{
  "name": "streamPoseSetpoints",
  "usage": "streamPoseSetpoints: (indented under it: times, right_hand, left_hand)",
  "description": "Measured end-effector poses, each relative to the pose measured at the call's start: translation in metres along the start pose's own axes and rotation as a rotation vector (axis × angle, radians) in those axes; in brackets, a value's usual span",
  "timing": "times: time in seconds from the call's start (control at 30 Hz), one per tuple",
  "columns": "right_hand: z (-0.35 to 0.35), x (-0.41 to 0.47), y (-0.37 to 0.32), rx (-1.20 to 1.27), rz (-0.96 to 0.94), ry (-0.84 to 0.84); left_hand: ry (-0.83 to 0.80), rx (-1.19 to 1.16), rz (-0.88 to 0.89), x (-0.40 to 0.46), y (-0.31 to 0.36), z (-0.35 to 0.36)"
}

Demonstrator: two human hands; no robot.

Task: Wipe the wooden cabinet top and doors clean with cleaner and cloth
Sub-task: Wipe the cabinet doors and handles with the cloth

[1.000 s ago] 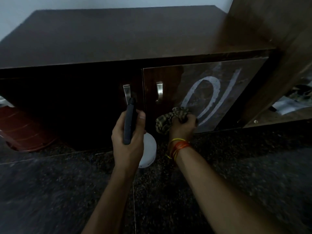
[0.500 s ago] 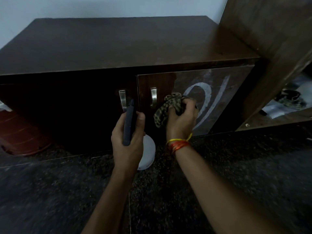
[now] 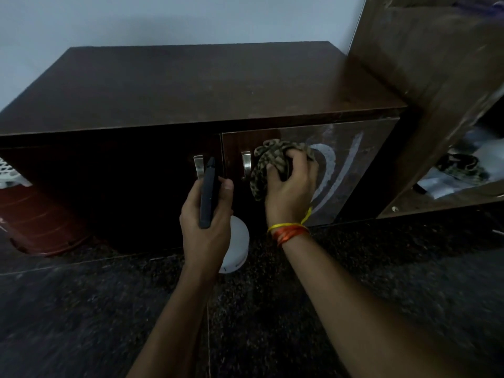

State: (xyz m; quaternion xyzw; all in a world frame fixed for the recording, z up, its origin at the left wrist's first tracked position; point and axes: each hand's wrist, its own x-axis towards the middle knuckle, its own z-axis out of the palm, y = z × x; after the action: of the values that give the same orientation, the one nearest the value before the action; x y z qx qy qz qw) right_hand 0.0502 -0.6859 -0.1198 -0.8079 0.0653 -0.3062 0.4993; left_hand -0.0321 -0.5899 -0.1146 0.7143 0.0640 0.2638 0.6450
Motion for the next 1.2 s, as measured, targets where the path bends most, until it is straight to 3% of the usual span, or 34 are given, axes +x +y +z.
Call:
streamPoseSetpoints:
  times: [0.3, 0.53, 0.67, 0.87, 1.1, 1.2]
  right_hand:
    - [-0.012, -0.008, 0.013, -0.08, -0.16, -0.181]
    - [-0.009, 0.009, -0.018, -0.048, -0.245, -0.036]
    - [-0.011, 0.009, -0.017, -0.061, -0.295, -0.055]
    - [-0.031, 0.031, -0.002, -0.067, -0.204, 0.055]
    - [-0.022, 0.024, -0.01, -0.152, -0.349, -0.07]
    - [-0.031, 0.034, -0.006, -0.121, -0.338, -0.029]
  left_hand:
    - [-0.003, -0.018, 0.016, -0.003, 0.008, 0.001]
    - [0.014, -0.016, 0.027, -0.003, 0.013, 0.006]
    - [0.015, -0.041, 0.022, -0.003, 0.016, 0.008]
    - [0.01, -0.065, 0.042, -0.001, 0.02, 0.006]
    - [-0.008, -0.051, 0.043, -0.004, 0.018, 0.012]
    - [-0.009, -0.059, 0.034, -0.004, 0.02, 0.016]
